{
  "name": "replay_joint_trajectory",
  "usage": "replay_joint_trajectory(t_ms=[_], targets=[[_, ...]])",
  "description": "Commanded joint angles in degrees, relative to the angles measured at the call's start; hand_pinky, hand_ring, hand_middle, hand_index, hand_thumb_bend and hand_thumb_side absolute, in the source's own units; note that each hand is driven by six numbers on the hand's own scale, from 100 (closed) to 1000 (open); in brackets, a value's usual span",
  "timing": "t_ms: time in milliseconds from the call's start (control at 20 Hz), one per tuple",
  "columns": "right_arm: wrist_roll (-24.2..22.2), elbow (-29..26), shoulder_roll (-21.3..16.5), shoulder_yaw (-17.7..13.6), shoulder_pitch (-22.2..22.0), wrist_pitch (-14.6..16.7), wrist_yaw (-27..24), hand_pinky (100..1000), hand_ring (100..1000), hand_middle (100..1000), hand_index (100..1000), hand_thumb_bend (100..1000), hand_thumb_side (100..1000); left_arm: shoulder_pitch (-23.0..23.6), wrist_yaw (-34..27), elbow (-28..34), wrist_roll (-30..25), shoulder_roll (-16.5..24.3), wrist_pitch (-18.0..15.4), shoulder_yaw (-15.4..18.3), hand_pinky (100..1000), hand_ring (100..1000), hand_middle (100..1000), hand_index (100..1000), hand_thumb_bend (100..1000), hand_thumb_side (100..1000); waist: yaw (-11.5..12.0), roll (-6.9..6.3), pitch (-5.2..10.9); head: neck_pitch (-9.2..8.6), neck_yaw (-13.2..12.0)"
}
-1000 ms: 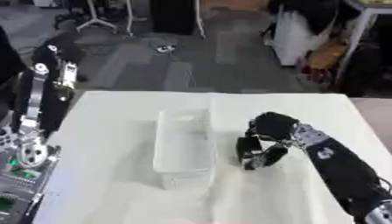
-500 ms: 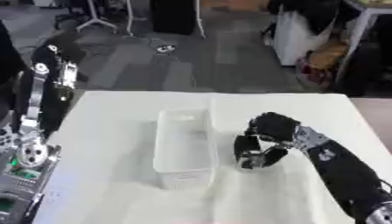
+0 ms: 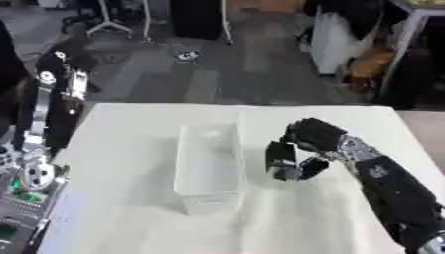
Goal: Pick up objects on the table and place them in the box.
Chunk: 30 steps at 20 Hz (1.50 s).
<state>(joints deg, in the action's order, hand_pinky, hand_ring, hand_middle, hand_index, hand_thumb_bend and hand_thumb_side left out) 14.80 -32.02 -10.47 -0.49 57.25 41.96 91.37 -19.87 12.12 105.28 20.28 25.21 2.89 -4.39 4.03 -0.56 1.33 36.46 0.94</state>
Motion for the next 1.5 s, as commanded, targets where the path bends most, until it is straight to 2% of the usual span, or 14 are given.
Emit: replay_joint_trajectory(t_ms=[50, 350, 700, 850, 1050, 1500], targets=[[-2.6, -3.2, 0.5, -0.4, 0.9, 0.1, -4.9, 100, 100, 100, 335, 463, 717, -0.8, -0.3, 0.6, -0.2, 1.3, 0.0, 0.1, 493, 753, 847, 870, 155, 1000, 0.1, -0.17, 0.55, -0.39, -0.4], [-7.3, -5.6, 2.6, 0.3, 2.0, 0.8, -12.3, 100, 100, 100, 341, 457, 715, -0.9, -0.3, 0.7, -0.2, 1.2, 0.0, 0.1, 494, 753, 846, 870, 155, 1000, 0.3, -0.16, 0.55, -0.5, -0.4], [-10.7, -7.2, 6.6, 1.2, 2.7, 2.3, -16.0, 100, 100, 100, 348, 443, 715, -1.3, -0.3, 0.8, -0.1, 0.9, 0.0, 0.1, 495, 753, 846, 871, 155, 1000, 0.8, -0.21, 0.37, -0.8, -0.6], [-11.8, -7.6, 8.0, 1.3, 3.0, 2.6, -16.7, 100, 100, 100, 348, 429, 696, -1.5, -0.3, 0.9, -0.1, 0.7, 0.0, 0.1, 495, 753, 846, 870, 156, 1000, 1.2, -0.21, 0.3, -0.95, -0.6], [-12.8, -7.8, 9.2, 1.3, 3.3, 2.7, -16.9, 100, 100, 100, 348, 448, 717, -1.9, -0.3, 1.0, 0.0, 0.5, 0.0, 0.1, 496, 753, 846, 871, 157, 1000, 1.7, -0.14, 0.22, -1.19, -0.6], [-13.3, -7.6, 9.6, 1.1, 3.6, 2.7, -16.2, 100, 100, 100, 348, 447, 722, -2.5, -0.4, 1.2, -0.1, 0.0, 0.0, 0.0, 497, 754, 846, 871, 158, 1000, 2.5, -0.05, 0.15, -1.81, -1.1]])
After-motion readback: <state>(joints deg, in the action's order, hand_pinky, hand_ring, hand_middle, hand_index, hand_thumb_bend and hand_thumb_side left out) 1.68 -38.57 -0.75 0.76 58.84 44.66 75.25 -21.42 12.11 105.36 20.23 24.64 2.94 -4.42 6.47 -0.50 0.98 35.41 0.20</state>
